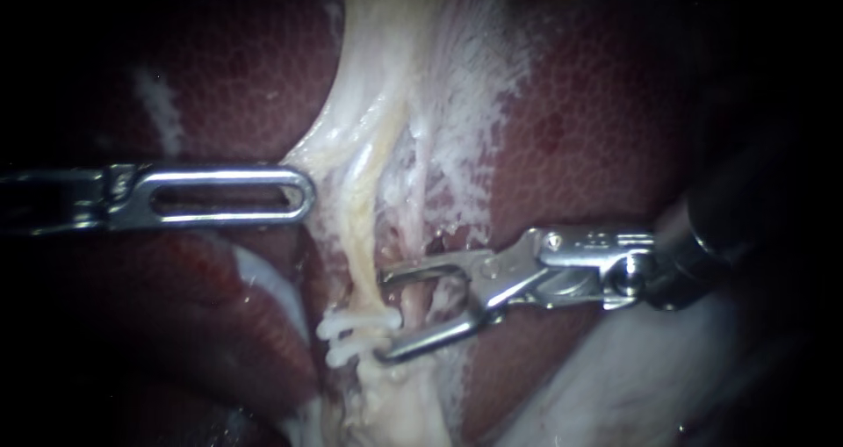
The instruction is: Going back second clip left tube
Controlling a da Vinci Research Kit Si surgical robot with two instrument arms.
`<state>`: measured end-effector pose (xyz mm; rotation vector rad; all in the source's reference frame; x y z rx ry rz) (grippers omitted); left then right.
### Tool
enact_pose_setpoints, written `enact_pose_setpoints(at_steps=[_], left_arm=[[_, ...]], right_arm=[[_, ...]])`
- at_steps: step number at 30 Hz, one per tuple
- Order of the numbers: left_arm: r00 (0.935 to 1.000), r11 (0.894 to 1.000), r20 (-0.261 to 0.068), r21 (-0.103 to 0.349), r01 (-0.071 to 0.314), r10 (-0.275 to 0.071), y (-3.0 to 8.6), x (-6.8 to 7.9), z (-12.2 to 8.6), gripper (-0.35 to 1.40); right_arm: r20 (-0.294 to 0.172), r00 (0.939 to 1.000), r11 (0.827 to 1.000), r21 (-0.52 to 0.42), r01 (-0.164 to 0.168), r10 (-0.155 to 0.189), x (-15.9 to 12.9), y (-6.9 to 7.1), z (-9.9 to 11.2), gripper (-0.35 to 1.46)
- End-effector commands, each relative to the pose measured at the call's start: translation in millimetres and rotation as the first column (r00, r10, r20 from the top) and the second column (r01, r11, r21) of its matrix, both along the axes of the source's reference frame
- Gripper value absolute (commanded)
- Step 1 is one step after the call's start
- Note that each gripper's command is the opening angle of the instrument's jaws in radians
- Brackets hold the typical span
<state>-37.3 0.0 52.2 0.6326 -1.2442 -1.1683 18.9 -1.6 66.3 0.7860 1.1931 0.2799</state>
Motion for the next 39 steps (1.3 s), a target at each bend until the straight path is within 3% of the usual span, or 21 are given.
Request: enact_pose_setpoints(at_steps=[1, 3, 5, 11, 21, 28, 39], left_arm=[[1.0, 1.0, 0.0, 0.0, 0.0, 0.0, 0.0, 0.0, 0.0, -0.35], [1.0, 1.0, 0.0, 0.0, 0.0, 0.0, 0.0, 0.0, 0.1, -0.35], [1.0, 1.0, 0.0, 0.0, 0.0, 0.0, 0.0, 0.0, 0.1, -0.35], [1.0, 1.0, 0.0, -0.001, -0.001, 0.001, 0.0, 0.0, 0.1, -0.35], [1.0, 1.0, 0.0, -0.001, -0.001, 0.001, 0.0, 0.0, 0.2, -0.35], [1.0, 1.0, 0.0, -0.001, -0.001, 0.001, 0.0, 0.0, 0.3, -0.35], [1.0, 1.0, -0.002, -0.002, 0.002, -0.002, 0.6, 0.0, 1.7, -0.35]], right_arm=[[0.003, 1.0, 1.0, -0.001, -0.008, 0.008, -0.4, 0.3, -0.2, 0.58], [0.014, 0.9996, 1.0, -0.001, -0.025, 0.025, -1.2, 1.0, -0.7, 0.59], [0.003, 0.9994, 0.998, -0.058, -0.035, 0.035, -2.0, 1.9, -1.3, 0.6], [-0.018, 0.999, 0.987, -0.155, -0.042, 0.04, -4.6, 3.8, -2.7, 0.6], [-0.024, 0.9987, 0.976, -0.212, -0.05, 0.046, -8.5, 5.4, -4.6, 0.6], [-0.022, 0.9985, 0.973, -0.224, -0.055, 0.051, -9.8, 6.2, -5.9, 0.6], [-0.022, 0.9984, 0.972, -0.228, -0.055, 0.051, -10.0, 6.2, -6.2, 0.6]])
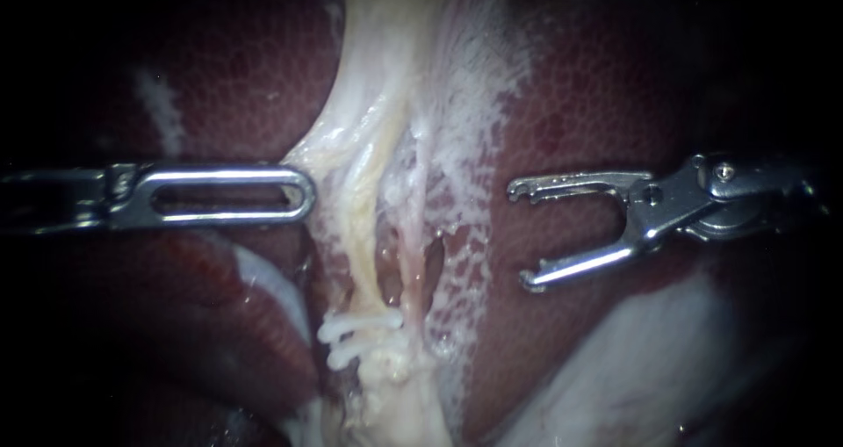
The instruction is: Going back second clip left tube
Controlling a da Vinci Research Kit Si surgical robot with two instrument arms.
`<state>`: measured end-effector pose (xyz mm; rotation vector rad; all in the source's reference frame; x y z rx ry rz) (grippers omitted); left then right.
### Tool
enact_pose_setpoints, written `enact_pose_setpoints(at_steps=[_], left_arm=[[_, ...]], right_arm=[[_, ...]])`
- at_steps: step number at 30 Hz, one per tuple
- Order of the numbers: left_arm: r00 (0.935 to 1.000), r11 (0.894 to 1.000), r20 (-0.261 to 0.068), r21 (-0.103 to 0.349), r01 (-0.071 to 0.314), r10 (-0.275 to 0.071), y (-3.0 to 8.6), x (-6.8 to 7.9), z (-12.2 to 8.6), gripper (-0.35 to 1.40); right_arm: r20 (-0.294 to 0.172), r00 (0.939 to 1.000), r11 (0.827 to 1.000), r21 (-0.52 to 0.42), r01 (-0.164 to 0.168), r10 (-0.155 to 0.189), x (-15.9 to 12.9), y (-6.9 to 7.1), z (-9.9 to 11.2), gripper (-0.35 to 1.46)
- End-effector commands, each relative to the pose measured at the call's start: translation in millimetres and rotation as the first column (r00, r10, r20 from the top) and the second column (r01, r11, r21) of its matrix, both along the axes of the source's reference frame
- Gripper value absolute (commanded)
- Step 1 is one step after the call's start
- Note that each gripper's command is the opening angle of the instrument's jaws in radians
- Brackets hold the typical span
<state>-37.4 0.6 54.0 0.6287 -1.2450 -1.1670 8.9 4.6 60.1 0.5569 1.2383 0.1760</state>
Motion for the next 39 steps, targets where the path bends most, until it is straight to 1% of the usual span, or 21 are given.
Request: enact_pose_setpoints(at_steps=[1, 2, 4, 6, 10, 14, 17, 19, 39], left_arm=[[1.0, 1.0, -0.001, 0.001, 0.002, -0.002, 0.1, 0.0, 0.4, -0.35], [1.0, 1.0, -0.003, -0.001, 0.005, -0.005, 0.4, 0.0, 1.1, -0.35], [1.0, 1.0, -0.004, -0.002, 0.006, -0.006, 0.5, -0.1, 1.7, -0.35], [1.0, 1.0, -0.006, -0.004, 0.008, -0.008, 0.6, -0.6, 2.3, -0.35], [0.9998, 1.0, -0.015, -0.009, 0.014, -0.014, 0.1, -2.2, 3.0, -0.35], [0.9999, 1.0, -0.017, -0.01, -0.004, 0.004, -0.5, -4.1, 3.7, -0.35], [0.9998, 1.0, -0.014, -0.012, -0.014, 0.014, -1.1, -4.9, 3.9, -0.35], [0.9997, 1.0, -0.015, -0.011, -0.017, 0.017, -1.3, -5.1, 3.7, -0.35], [0.9997, 1.0, -0.014, -0.011, -0.019, 0.019, -1.2, -4.9, 3.7, -0.35]], right_arm=[[0.0, 1.0, 1.0, 0.0, 0.0, 0.0, 0.0, -0.1, 0.0, 0.6], [0.0, 1.0, 1.0, 0.0, 0.0, 0.0, 0.0, -0.1, -0.1, 0.6], [0.0, 1.0, 1.0, 0.0, 0.0, 0.0, 0.0, -0.2, -0.1, 0.6], [0.0, 1.0, 1.0, 0.0, 0.0, 0.0, 0.0, -0.2, -0.2, 0.6], [0.0, 1.0, 1.0, 0.0, 0.0, 0.0, 0.0, -0.2, -0.2, 0.6], [0.0, 1.0, 1.0, 0.0, 0.001, -0.001, 0.0, -0.2, -0.2, 0.6], [0.0, 1.0, 1.0, 0.0, 0.001, -0.001, -0.1, -0.3, -0.3, 0.6], [0.0, 1.0, 1.0, 0.0, 0.001, -0.001, -0.1, -0.3, -0.3, 0.6], [0.0, 1.0, 1.0, 0.0, 0.001, -0.001, -0.1, -0.3, -0.3, 0.6]])
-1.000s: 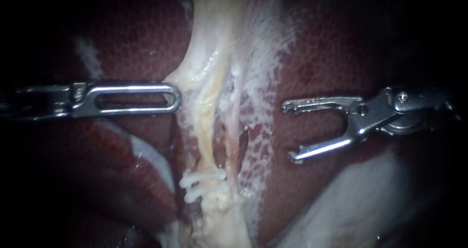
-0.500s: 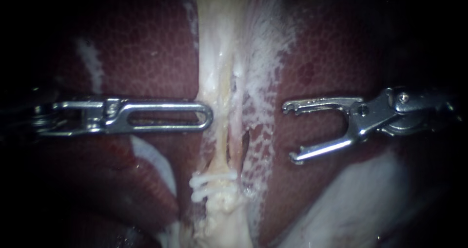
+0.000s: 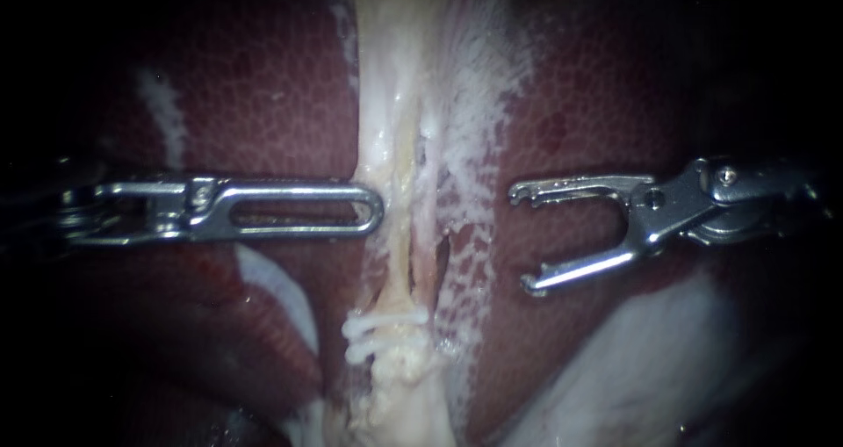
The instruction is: Going back second clip left tube
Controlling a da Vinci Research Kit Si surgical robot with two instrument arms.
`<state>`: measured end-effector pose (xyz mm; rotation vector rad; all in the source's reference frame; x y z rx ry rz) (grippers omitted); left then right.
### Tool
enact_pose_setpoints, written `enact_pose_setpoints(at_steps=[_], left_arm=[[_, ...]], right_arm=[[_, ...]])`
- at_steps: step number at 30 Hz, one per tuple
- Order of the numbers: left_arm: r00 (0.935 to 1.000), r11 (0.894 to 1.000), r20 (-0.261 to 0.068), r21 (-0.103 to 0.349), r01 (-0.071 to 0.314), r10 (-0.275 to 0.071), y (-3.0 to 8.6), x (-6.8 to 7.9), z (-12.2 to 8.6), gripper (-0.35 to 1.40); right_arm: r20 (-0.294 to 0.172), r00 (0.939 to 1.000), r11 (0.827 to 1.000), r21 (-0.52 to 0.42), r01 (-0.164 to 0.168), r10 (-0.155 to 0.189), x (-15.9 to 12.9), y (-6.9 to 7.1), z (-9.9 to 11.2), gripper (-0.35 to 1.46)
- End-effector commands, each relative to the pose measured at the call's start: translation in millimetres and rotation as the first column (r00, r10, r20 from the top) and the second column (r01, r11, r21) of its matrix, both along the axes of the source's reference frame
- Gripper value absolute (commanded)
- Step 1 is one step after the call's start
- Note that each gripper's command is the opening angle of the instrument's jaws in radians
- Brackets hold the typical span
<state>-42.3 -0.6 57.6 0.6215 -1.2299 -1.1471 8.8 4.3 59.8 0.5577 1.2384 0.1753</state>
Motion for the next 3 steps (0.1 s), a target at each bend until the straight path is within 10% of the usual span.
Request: enact_pose_setpoints(at_steps=[1, 3], left_arm=[[1.0, 1.0, 0.001, 0.0, 0.0, 0.0, 0.0, 0.0, 0.0, -0.35], [1.0, 1.0, 0.001, 0.0, 0.0, 0.0, 0.0, 0.0, 0.1, -0.35]], right_arm=[[0.0, 1.0, 1.0, 0.0, 0.0, 0.0, 0.0, 0.0, 0.0, 0.6], [0.002, 1.0, 1.0, -0.001, -0.002, 0.002, 0.0, 0.0, 0.0, 0.6]])
